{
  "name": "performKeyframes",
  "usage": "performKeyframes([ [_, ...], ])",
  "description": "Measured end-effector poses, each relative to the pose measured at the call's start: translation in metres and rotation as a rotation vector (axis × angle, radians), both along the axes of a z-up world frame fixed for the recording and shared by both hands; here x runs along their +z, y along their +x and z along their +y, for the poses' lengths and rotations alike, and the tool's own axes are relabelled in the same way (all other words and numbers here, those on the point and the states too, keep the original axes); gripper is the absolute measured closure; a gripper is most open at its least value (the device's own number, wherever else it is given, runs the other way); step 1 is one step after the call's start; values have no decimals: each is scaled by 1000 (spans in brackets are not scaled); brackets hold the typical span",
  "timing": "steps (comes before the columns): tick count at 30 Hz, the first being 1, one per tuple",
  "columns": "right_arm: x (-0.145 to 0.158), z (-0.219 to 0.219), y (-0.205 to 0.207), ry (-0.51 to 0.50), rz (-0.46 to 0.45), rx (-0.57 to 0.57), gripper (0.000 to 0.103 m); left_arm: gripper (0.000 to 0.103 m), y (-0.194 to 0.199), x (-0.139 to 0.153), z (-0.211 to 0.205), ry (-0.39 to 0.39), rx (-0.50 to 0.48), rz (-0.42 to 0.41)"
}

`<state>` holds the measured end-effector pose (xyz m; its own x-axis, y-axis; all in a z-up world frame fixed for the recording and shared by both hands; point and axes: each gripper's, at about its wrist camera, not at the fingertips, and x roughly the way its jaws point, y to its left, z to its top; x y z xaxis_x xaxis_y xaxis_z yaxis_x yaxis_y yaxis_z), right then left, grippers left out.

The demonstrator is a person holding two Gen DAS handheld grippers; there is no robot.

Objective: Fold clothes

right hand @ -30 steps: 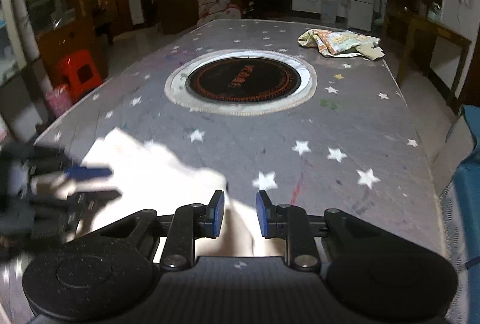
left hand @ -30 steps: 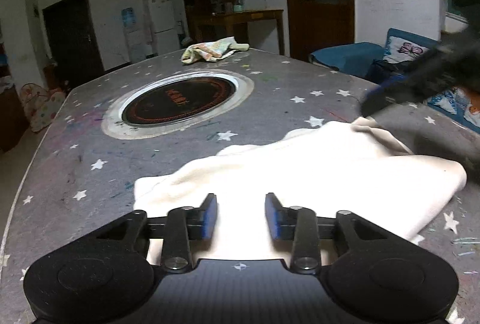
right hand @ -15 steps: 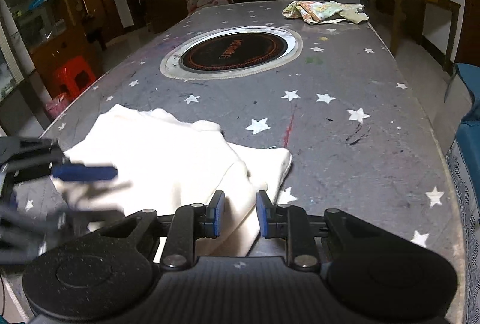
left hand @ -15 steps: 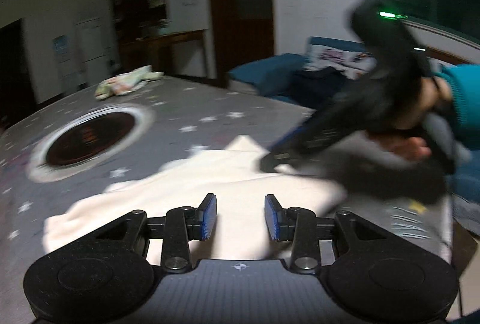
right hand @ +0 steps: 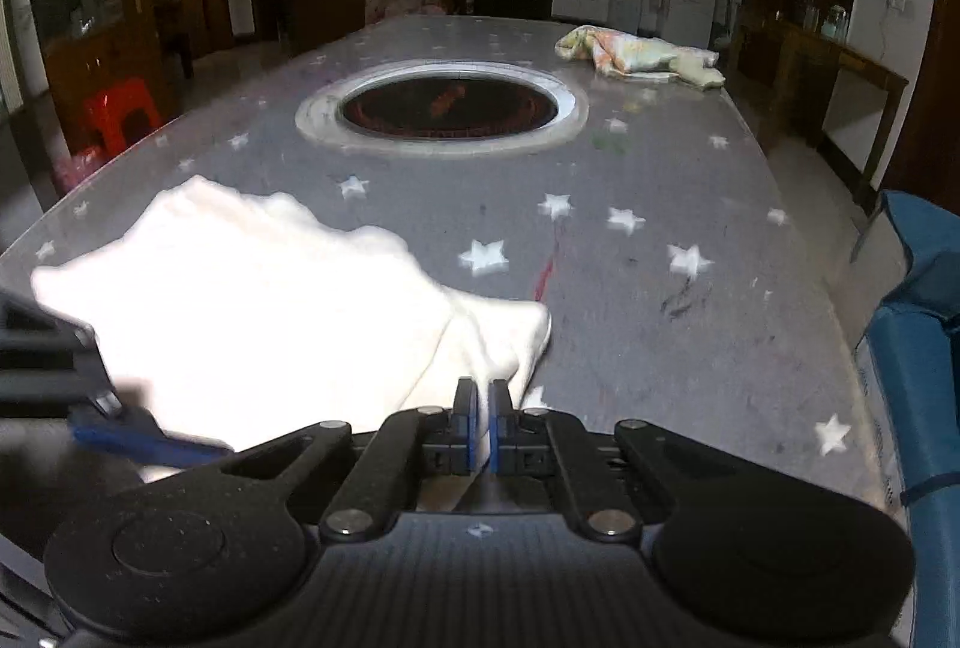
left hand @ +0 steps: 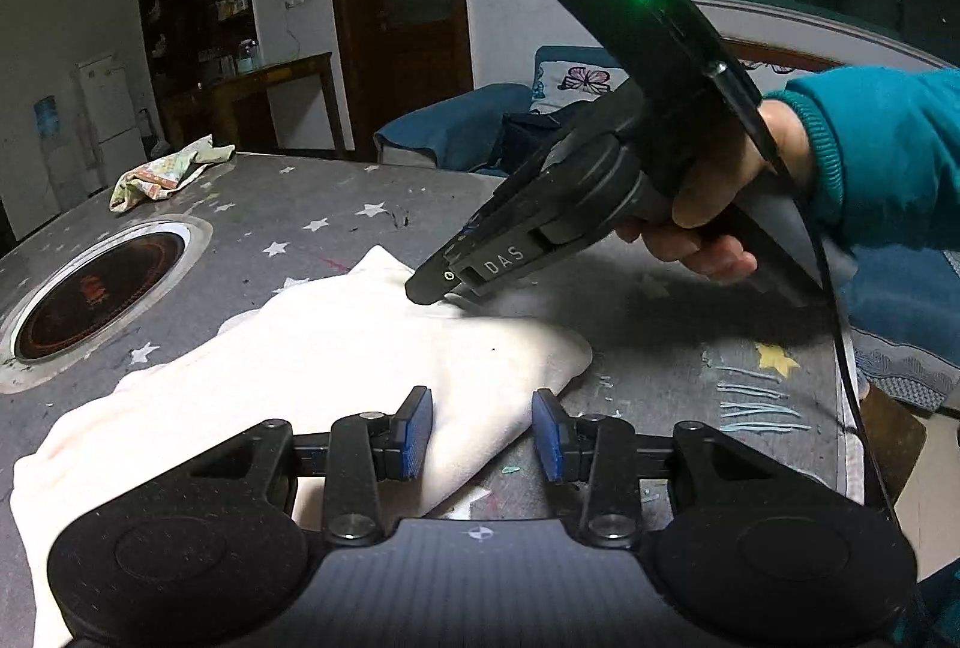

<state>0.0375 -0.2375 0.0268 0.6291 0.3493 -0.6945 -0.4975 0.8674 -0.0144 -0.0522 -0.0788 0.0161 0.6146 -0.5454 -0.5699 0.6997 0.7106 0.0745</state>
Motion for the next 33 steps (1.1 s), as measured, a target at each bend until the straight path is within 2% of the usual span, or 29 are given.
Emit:
performKeyframes([
  [5, 23, -7, -9, 42, -16, -14, 96, 62, -8, 12, 12, -43, 29, -12],
  [7, 33, -7, -20, 69, -24, 25, 96, 61, -12, 17, 21, -60, 58, -18],
  [11, 42, 4, -44, 108, -16, 144, 96, 61, -17, 27, 50, -96, 184, -25],
  [15, 36, 17, -59, 107, 6, 217, 96, 60, -18, 33, 85, -125, 334, -17],
  [20, 18, 21, -58, 98, 49, 198, 96, 60, -5, 19, 123, -157, 488, 86],
  [22, 12, 19, -56, 106, 66, 179, 96, 61, -3, 7, 133, -165, 510, 121],
  [25, 10, 16, -53, 107, 69, 164, 96, 61, -1, 4, 144, -215, 501, 130],
  [29, 10, 13, -51, 105, 76, 159, 96, 60, 6, 14, 149, -260, 518, 174],
  [33, 22, 17, -47, 102, 67, 168, 95, 59, 19, 28, 141, -256, 503, 143],
])
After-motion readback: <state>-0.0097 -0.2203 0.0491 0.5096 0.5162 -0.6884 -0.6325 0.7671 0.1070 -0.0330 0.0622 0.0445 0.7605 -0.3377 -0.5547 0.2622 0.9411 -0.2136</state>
